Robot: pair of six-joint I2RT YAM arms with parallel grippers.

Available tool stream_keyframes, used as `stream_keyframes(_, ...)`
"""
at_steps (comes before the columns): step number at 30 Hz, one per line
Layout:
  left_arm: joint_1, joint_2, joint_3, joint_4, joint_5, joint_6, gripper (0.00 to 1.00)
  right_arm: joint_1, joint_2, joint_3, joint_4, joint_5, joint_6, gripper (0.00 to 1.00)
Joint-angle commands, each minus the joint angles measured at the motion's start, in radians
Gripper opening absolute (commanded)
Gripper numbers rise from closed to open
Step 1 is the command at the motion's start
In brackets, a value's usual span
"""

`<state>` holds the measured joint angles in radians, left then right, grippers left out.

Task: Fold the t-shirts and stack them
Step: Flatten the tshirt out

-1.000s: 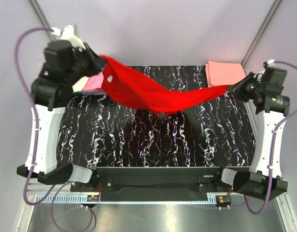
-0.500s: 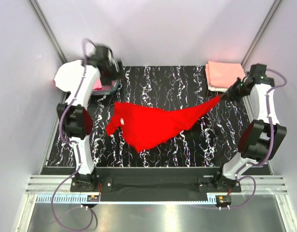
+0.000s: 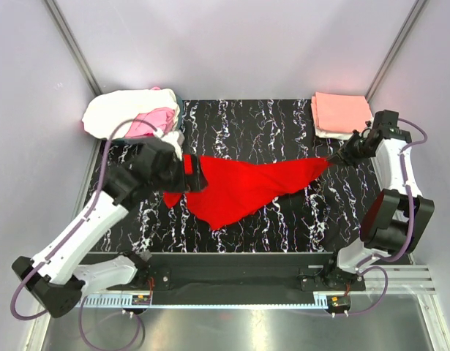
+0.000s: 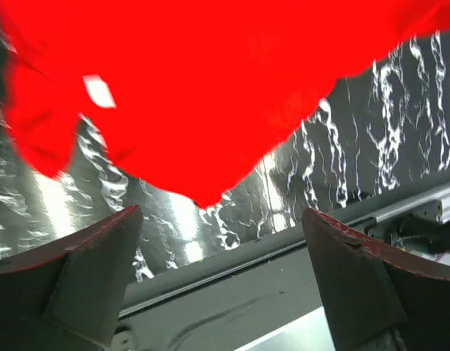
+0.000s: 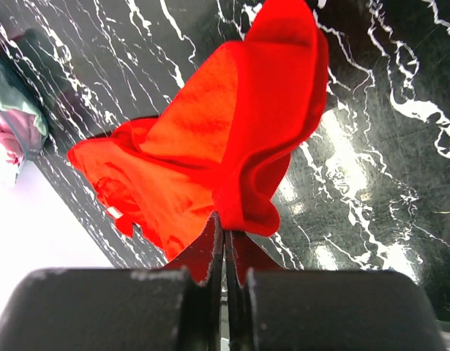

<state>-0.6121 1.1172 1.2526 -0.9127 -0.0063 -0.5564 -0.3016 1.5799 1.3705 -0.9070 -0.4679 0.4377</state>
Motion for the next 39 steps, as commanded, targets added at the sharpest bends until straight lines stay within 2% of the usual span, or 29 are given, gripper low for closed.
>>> stream_keyframes(1,-0.086,-0.012,-0.261,0.135,-0.017,-0.149,0.99,-0.002,-0.054,-0.016,0.045,-0.044,0.001,0.00)
stream_keyframes(2,-0.127,-0.031,-0.309,0.222,0.000,-0.166,0.99,-0.002,-0.055,-0.019,0.045,-0.046,0.001,0.00)
stream_keyframes(4,-0.136,-0.074,-0.441,0.314,0.052,-0.218,0.99,-0.002,-0.067,-0.031,0.054,-0.051,0.006,0.00)
stream_keyframes(6,-0.137,-0.098,-0.560,0.480,0.101,-0.272,0.99,-0.002,-0.072,-0.048,0.060,-0.054,0.004,0.00)
stream_keyframes(9,-0.137,-0.090,-0.639,0.618,0.108,-0.313,0.99,-0.002,-0.078,-0.065,0.062,-0.061,0.001,0.00)
stream_keyframes(16,-0.137,0.058,-0.682,0.764,0.140,-0.346,0.99,-0.002,-0.095,-0.079,0.068,-0.081,0.004,0.00)
stream_keyframes(20,-0.137,0.142,-0.690,0.773,0.123,-0.385,0.90,-0.002,-0.092,-0.083,0.075,-0.087,0.006,0.00)
stream_keyframes(25,-0.138,0.161,-0.688,0.773,0.123,-0.398,0.81,-0.002,-0.087,-0.086,0.077,-0.086,0.001,0.00)
stream_keyframes(26,-0.140,0.156,-0.690,0.773,0.121,-0.398,0.78,-0.002,-0.087,-0.090,0.083,-0.086,0.001,0.00)
stream_keyframes(29,-0.144,0.148,-0.683,0.779,0.118,-0.392,0.55,-0.002,-0.086,-0.102,0.092,-0.090,0.006,0.00)
stream_keyframes(30,-0.147,0.145,-0.680,0.781,0.118,-0.390,0.42,-0.002,-0.086,-0.106,0.095,-0.092,0.007,0.00)
stream_keyframes(35,-0.156,0.177,-0.648,0.808,0.129,-0.356,0.05,-0.002,-0.083,-0.113,0.105,-0.095,0.007,0.00)
stream_keyframes(36,-0.156,0.179,-0.645,0.810,0.131,-0.355,0.00,-0.002,-0.083,-0.113,0.103,-0.094,0.006,0.00)
stream_keyframes(39,-0.156,0.164,-0.618,0.786,0.143,-0.340,0.00,-0.002,-0.087,-0.106,0.094,-0.101,0.003,0.00)
